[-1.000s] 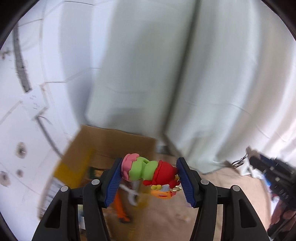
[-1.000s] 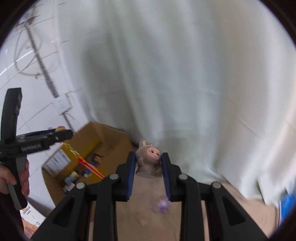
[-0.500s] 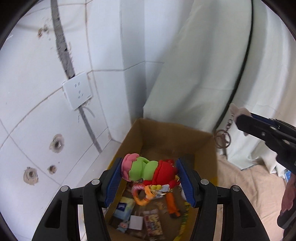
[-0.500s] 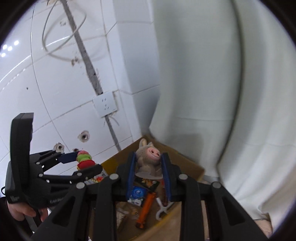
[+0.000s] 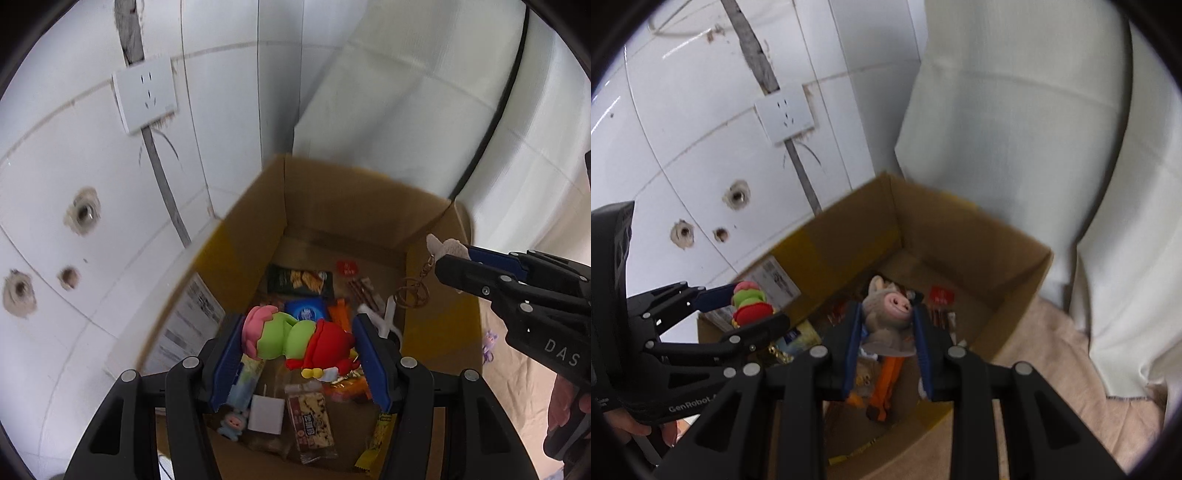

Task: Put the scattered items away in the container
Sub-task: 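Open both tools to drop the doll and pig keychains into the box, then move both tools back toward the purple bunny keychain and clear wrapper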

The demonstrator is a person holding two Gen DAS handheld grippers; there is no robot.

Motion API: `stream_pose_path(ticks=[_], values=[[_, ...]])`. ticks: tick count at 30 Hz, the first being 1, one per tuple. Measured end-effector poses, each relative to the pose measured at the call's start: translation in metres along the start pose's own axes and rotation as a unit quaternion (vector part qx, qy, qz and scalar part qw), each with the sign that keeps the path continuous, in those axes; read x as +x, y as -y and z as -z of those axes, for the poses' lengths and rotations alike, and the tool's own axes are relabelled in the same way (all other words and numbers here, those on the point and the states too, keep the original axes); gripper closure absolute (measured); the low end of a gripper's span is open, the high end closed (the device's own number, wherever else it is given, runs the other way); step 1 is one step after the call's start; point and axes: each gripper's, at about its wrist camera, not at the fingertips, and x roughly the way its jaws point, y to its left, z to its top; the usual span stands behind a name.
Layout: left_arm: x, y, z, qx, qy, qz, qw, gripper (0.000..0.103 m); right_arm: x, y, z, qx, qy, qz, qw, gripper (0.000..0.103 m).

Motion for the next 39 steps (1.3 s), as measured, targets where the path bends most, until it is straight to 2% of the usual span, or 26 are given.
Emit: stream_pose_path(ticks=[9,11,12,14,16,27,29,31,33,39], values=[[0.01,-0.003,0.013,-0.008,-0.012,-0.005,0.9999,0.044,0.011,-0.002,0.005,0.003,-0.016,0.003,1.0,0.07],[0.011,-0.004,0.013,-0.009,-0.013,-0.008,0.9998,0.043,0.011,-0.002,0.004,0.0,-0.016,0.009,1.0,0.063],[0.01,-0.005,0.013,-0.009,-0.014,-0.008,0.9998,0.043,0.01,-0.002,0.003,-0.003,-0.016,0.014,1.0,0.05],[0.009,-0.005,0.013,-0.009,-0.013,-0.009,0.9998,0.043,0.006,-0.002,0.003,-0.002,-0.006,0.016,1.0,0.044],[0.008,-0.003,0.013,-0.004,-0.012,-0.009,0.9999,0.043,0.0,0.001,0.001,0.006,0.005,0.018,1.0,0.034],[0.015,0.011,0.006,0.019,-0.026,-0.022,0.9992,0.043,-0.051,0.042,0.011,0.062,0.045,0.057,0.995,0.023],[0.015,0.011,0.004,0.016,-0.022,-0.025,0.9993,0.037,-0.063,0.057,0.019,0.091,0.049,0.057,0.993,0.022],[0.01,0.011,0.002,0.01,-0.011,-0.023,0.9996,0.008,-0.075,0.071,0.027,0.104,0.054,0.076,0.99,0.018],[0.006,0.012,-0.002,0.007,-0.004,-0.017,0.9998,0.0,-0.086,0.086,0.037,0.109,0.057,0.103,0.987,0.016],[-0.011,0.026,-0.015,0.021,0.017,-0.015,0.9995,0.0,-0.105,0.134,0.066,0.158,0.043,0.15,0.975,0.015]])
